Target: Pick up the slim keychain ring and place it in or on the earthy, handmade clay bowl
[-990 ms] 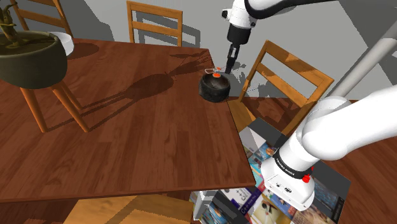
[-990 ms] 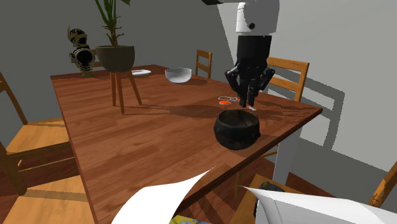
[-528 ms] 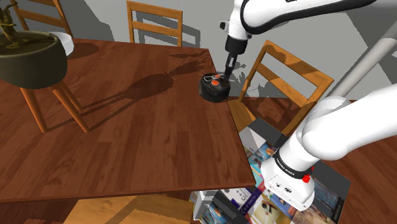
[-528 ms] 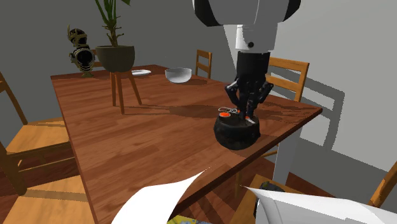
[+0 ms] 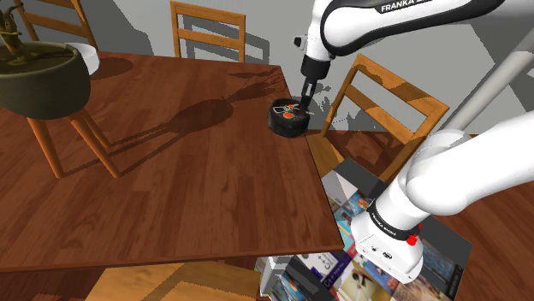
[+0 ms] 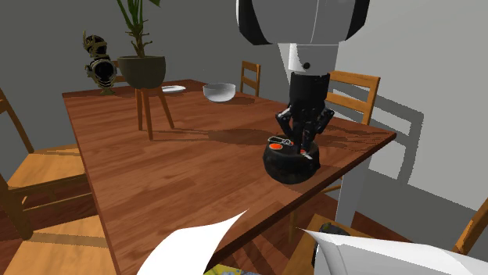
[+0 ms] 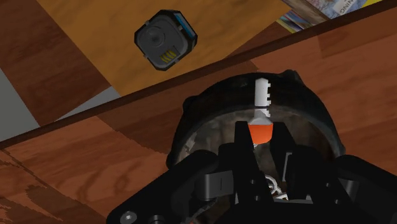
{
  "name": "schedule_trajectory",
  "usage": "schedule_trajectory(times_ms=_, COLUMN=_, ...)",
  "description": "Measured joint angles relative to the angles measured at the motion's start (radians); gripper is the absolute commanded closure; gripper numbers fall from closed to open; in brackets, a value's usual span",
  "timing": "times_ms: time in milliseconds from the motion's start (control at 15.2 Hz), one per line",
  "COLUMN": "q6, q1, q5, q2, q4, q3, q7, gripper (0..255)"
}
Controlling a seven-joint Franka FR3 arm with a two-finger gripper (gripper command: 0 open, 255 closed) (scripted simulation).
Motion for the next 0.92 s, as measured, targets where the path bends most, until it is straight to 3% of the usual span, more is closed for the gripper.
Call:
schedule_trajectory(times_ms=132, q6=0.001, q1=0.000, q5=0.000, q2=0.000, q4=-0.001, q3=0.000, q7=0.000, gripper=255)
schedule_trajectory(times_ms=198, q6=0.000, q1=0.000, q5=0.000, q2=0.000, q4=-0.001, q3=0.000, q7=0.000, gripper=0)
schedule_trajectory(times_ms=594, q6=0.000, q1=0.000, q5=0.000, q2=0.001, q4=-0.002, q3=0.000, q7=0.000, gripper=0)
schedule_trajectory(times_ms=924, q6=-0.120, q1=0.000, q5=0.001, q2=-0.025, q4=0.094, q3=0.002, q7=-0.001, gripper=0)
